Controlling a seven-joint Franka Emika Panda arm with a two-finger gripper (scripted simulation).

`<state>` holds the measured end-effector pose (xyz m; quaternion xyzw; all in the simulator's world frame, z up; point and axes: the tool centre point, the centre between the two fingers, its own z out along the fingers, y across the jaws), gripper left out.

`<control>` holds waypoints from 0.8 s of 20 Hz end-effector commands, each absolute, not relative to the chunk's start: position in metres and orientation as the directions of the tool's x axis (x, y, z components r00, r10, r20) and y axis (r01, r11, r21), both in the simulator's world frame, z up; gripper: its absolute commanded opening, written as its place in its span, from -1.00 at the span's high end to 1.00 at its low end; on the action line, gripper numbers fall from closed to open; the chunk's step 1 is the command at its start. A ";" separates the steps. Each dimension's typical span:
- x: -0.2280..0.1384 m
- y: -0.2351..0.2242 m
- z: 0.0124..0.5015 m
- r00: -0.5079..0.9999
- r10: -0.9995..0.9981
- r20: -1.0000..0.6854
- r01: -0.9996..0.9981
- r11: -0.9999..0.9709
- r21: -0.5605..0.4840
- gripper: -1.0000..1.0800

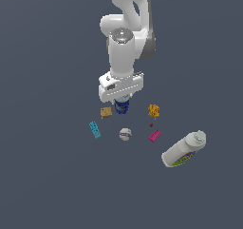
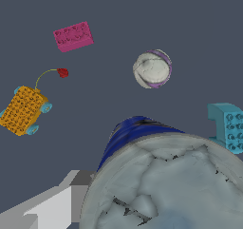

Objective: Pick up a designated object from a clutter of objects.

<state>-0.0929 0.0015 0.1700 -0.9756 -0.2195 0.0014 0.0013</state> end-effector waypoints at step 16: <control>-0.113 -0.051 0.329 0.904 0.428 0.002 0.428 -0.904 -0.003 1.00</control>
